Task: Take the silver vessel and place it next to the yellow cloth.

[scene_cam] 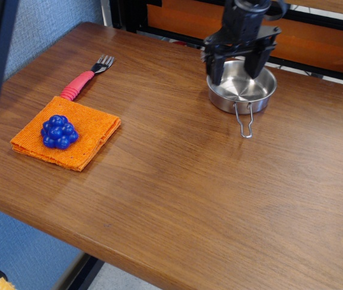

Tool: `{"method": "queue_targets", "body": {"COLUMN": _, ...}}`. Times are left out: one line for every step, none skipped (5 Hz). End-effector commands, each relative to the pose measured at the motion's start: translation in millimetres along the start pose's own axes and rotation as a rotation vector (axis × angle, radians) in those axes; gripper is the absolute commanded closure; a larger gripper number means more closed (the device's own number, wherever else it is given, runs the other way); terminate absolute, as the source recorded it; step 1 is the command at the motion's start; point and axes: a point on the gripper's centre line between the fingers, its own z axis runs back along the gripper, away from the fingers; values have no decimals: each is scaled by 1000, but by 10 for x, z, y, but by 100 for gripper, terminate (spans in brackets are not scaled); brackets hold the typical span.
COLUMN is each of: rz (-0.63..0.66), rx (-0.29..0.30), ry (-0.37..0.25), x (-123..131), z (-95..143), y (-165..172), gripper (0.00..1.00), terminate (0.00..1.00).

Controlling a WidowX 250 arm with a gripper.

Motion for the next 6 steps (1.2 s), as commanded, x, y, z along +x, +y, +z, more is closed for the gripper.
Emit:
{"method": "queue_targets", "body": {"rz": 47, "rx": -33, "ry": -17, "x": 147, "z": 34, "y": 65, "gripper": 0, "terminate": 0}}
{"method": "queue_targets", "body": {"rz": 69, "rx": -30, "ry": 8, "x": 137, "z": -110, "y": 131, "gripper": 0, "terminate": 0}}
{"method": "queue_targets", "body": {"rz": 79, "rx": -35, "ry": 29, "x": 122, "z": -195, "y": 185, "gripper": 0, "terminate": 0}}
{"method": "queue_targets", "body": {"rz": 81, "rx": -66, "ry": 47, "x": 110, "z": -252, "y": 180, "gripper": 0, "terminate": 0}}
{"method": "queue_targets", "body": {"rz": 92, "rx": -94, "ry": 42, "x": 103, "z": -237, "y": 174, "gripper": 100, "terminate": 0}}
{"method": "queue_targets", "body": {"rz": 99, "rx": -104, "ry": 44, "x": 91, "z": -225, "y": 172, "gripper": 100, "terminate": 0}}
